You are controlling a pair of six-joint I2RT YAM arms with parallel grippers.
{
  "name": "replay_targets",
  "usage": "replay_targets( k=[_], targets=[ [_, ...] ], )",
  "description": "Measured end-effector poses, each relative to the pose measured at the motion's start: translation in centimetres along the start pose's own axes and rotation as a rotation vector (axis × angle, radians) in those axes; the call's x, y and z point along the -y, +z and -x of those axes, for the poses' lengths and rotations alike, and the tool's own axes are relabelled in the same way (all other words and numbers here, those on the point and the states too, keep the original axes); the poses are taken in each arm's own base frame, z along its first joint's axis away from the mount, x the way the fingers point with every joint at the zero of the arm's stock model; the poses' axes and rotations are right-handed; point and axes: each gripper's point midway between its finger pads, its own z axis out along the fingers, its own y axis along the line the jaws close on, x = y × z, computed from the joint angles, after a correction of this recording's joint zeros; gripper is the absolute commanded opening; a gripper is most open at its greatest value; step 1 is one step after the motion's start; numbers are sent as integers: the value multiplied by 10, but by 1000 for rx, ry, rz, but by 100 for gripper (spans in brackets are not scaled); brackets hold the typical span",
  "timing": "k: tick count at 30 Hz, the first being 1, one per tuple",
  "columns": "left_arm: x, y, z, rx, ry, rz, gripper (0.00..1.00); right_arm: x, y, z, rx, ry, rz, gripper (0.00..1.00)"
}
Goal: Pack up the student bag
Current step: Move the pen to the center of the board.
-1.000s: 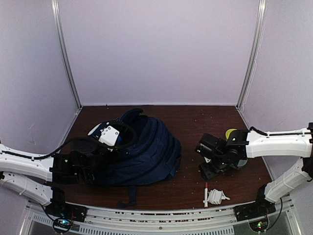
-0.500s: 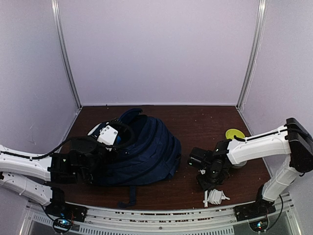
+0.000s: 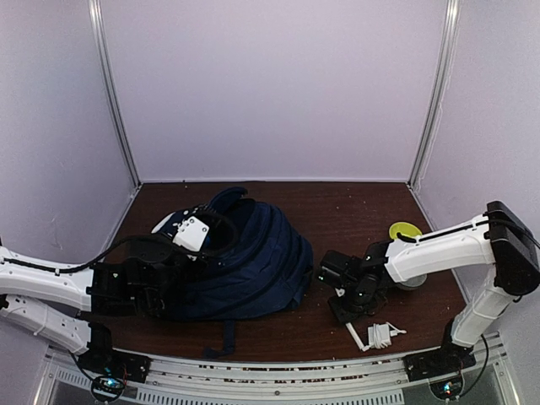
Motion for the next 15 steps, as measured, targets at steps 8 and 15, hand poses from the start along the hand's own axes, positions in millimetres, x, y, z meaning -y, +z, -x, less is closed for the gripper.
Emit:
replay_targets(
  k=[8, 15],
  targets=[
    [-2, 0, 0, -1, 2, 7, 0, 2, 11, 86, 109, 37, 6, 24],
    [-8, -3, 1, -1, -7, 18, 0, 17, 8, 147, 183, 20, -44, 45]
  ],
)
